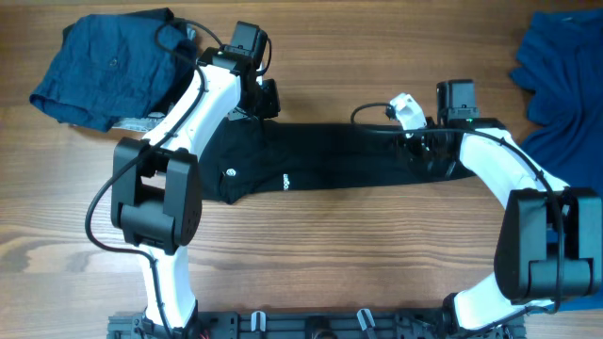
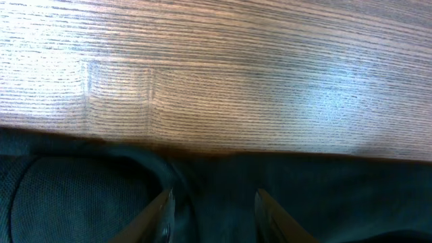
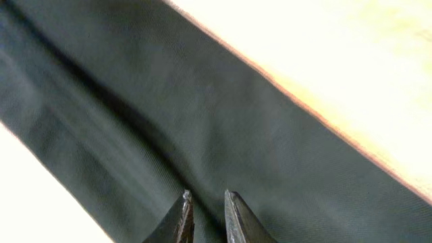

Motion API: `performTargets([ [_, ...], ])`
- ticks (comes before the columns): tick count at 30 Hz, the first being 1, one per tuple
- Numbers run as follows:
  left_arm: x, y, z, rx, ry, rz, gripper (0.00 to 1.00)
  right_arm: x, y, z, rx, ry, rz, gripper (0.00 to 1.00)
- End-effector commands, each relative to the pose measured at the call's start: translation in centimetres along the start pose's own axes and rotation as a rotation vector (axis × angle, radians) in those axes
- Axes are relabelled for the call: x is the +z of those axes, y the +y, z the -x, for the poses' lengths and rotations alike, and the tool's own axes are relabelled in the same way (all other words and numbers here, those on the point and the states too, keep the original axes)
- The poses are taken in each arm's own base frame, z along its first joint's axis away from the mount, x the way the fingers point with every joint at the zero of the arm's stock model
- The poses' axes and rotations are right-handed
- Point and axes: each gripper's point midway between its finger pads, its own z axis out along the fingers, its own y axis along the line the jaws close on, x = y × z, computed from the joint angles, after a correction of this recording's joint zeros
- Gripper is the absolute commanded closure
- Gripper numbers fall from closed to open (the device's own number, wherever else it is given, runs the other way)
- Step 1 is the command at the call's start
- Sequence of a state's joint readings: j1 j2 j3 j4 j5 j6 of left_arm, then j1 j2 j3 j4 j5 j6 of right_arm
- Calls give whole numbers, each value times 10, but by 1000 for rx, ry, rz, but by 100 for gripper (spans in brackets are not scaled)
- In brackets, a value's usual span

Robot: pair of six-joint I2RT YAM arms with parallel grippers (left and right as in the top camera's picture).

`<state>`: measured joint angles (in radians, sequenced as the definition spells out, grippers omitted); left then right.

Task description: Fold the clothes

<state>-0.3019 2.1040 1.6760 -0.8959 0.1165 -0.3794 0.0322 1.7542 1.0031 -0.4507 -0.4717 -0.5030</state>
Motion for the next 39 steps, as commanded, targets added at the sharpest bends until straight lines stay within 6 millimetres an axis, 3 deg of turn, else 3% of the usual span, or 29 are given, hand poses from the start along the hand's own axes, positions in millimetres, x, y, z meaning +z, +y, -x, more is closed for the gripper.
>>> performTargets([
  [1, 2, 1, 2, 15, -6, 15, 62, 3, 5, 9, 73, -41, 41, 80],
  [7, 2, 1, 2, 15, -6, 15, 62, 6, -2, 2, 105, -7, 3, 66],
  [12, 2, 1, 3, 15, -7, 15, 62, 12, -7, -5, 233, 14, -16, 91],
  [14, 2, 1, 3, 15, -9, 14, 62, 14, -9, -5, 291, 11, -23, 96],
  [21, 2, 1, 3, 15, -8, 14, 62, 18, -26, -21, 440, 66, -130, 96],
  [25, 2, 1, 3, 15, -8, 14, 61, 18, -21, -29, 486, 101, -120, 96],
  [35, 2, 0, 3, 15, -9, 14, 61, 5, 15, -84, 642, 356, -64, 96],
  [39, 2, -1, 5, 16, -19, 9, 61, 0, 0, -97, 693, 398, -191, 96],
])
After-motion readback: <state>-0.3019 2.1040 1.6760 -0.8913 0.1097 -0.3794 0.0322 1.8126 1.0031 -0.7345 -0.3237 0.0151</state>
